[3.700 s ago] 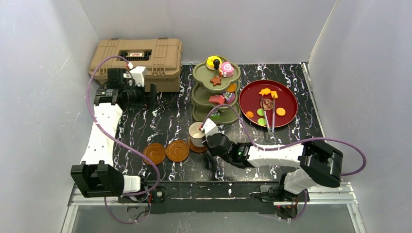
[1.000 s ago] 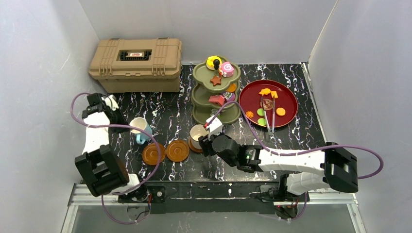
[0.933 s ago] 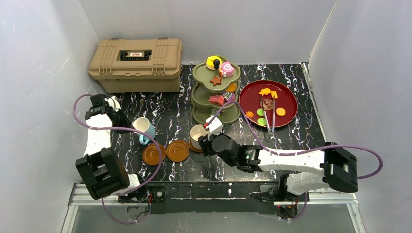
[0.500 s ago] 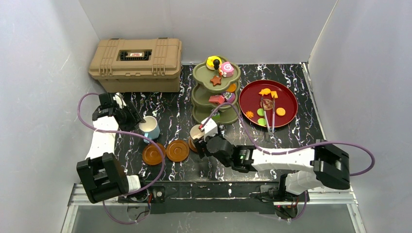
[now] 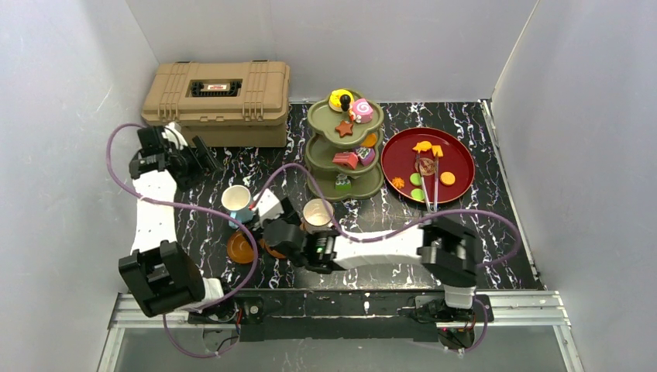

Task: Serve the afternoon tea
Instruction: Move the cup to the center of the board, then pick up the cup at the center of the board.

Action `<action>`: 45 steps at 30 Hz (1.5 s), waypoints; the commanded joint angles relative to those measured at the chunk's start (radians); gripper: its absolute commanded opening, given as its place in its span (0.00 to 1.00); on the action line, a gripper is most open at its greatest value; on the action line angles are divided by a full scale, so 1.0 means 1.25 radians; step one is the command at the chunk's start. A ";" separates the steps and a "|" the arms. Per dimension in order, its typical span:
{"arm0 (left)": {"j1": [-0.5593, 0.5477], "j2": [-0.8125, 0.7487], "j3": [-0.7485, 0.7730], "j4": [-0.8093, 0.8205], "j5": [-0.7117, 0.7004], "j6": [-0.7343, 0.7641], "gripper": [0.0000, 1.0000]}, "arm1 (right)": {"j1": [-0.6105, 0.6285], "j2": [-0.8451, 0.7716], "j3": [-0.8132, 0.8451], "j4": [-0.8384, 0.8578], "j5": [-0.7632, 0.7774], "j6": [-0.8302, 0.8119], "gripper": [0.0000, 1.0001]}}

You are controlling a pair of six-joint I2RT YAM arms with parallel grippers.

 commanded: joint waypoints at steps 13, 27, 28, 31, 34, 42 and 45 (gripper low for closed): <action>0.175 0.125 0.200 -0.114 0.108 0.097 0.76 | 0.014 0.367 0.333 0.064 0.061 0.051 0.98; 0.200 0.125 0.196 -0.112 0.132 0.133 0.75 | -0.001 0.445 0.420 0.060 0.238 0.088 0.96; 0.199 0.124 0.194 -0.111 0.133 0.133 0.75 | -0.008 0.430 0.404 0.060 0.245 0.095 0.95; 0.199 0.118 0.185 -0.109 0.139 0.130 0.75 | -0.030 0.388 0.341 0.066 0.261 0.103 0.91; 0.199 0.109 0.174 -0.101 0.141 0.129 0.74 | -0.045 0.327 0.256 0.104 0.258 0.096 0.86; 0.200 0.092 0.169 -0.094 0.144 0.132 0.74 | -0.050 0.277 0.194 0.158 0.226 0.027 0.82; 0.200 0.090 0.171 -0.094 0.147 0.136 0.74 | -0.051 0.284 0.209 0.187 0.164 -0.029 0.83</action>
